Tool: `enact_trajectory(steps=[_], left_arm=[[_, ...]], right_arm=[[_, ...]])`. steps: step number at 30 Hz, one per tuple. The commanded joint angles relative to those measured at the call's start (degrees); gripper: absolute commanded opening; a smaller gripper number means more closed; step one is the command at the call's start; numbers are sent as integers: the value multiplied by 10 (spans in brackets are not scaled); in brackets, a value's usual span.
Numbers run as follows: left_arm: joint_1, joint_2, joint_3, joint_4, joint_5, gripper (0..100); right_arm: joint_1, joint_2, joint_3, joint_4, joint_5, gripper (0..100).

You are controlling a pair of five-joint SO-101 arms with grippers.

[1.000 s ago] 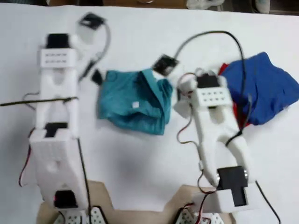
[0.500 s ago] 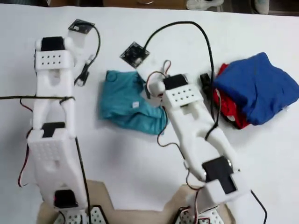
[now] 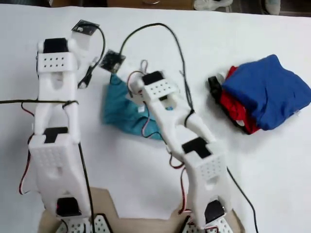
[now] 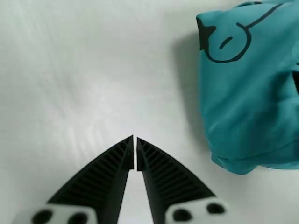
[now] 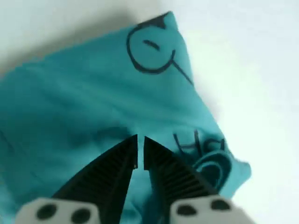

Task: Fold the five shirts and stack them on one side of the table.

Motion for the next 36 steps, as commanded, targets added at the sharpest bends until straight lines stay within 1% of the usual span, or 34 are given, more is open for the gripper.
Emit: enact_trajectory(steps=[1, 3, 11, 17, 21, 24, 27, 31, 34, 36], left_arm=[[4, -47, -3, -1, 2, 21], [4, -47, -3, 2, 2, 21], [-8, -45, -4, -2, 2, 21], [-9, -43, -4, -3, 2, 21], [-10, -44, -6, -3, 2, 21], [-18, -47, -7, -3, 7, 21], [-50, -47, -7, -16, 25, 21], [-104, -47, -7, -25, 25, 20], [-130, -47, -6, -22, 21, 20], [-145, -47, -7, -22, 13, 20]], right_arm=[[15, 31, -76, 3, 4, 22], [37, 56, -100, 4, 4, 22], [138, 87, -184, 67, 4, 22], [168, 83, -225, 106, 4, 22], [160, 82, -251, 165, 0, 22], [125, 82, -271, 234, -1, 22], [80, 81, -280, 298, -1, 22], [47, 44, -275, 317, -3, 22], [36, 1, -267, 317, -17, 22], [28, -15, -236, 314, -18, 22]])
